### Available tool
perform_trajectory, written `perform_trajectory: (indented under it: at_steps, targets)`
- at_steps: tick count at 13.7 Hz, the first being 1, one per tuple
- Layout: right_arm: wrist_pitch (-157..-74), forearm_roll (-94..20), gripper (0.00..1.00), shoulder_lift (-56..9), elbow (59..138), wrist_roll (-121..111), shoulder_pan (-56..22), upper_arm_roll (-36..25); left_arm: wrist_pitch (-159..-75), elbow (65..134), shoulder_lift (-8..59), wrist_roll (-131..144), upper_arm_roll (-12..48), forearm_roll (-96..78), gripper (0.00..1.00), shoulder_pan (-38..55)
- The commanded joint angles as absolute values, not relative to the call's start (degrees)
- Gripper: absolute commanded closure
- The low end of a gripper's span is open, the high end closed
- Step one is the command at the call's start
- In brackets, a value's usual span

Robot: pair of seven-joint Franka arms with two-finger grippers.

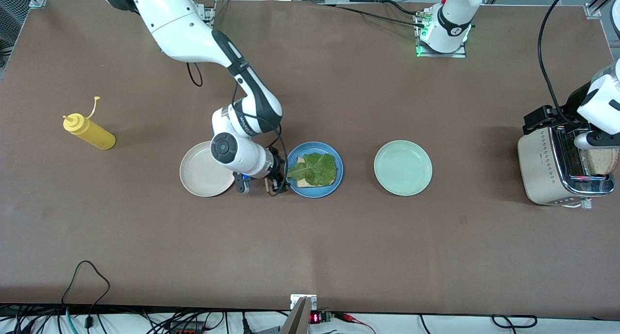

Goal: Make sandwich in blue plate with both arms
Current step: 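Lay the green lettuce leaf on the toast with the right gripper, then withdraw the open right gripper from the blue plate toward the mustard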

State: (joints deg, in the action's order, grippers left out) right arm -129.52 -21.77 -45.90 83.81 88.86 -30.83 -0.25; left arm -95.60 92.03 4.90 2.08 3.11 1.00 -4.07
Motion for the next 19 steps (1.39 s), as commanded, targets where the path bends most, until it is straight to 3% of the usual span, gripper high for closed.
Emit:
perform_trajectory:
  at_steps: [1,7,11,14,19]
  targets:
    - [-120.3,-18.9,0.00,-42.5,83.2,81.0,-26.6,0.2,-94.2,89.6,6.0,0.8,2.7,-0.4,0.00,-4.4]
    - [-105.1,-17.7,0.00,-34.1,83.3,61.4,-17.3,0.1,-93.5,87.6,5.1,0.8,2.4,-0.4,0.00,-4.5]
    - [-100.3,-11.7,0.00,-29.5,83.3,50.7,-13.6,0.1,-91.2,87.5,5.1,0.8,3.3,0.4,0.00,-3.5]
    - [-92.2,-8.3,0.00,-26.9,83.3,41.3,-10.9,0.1,-91.6,87.5,5.2,0.9,3.2,0.1,0.00,-4.0]
    - [-89.1,-5.5,0.00,-23.6,85.4,30.3,-9.6,0.0,-91.8,87.5,5.2,0.8,3.2,0.3,0.00,-4.1]
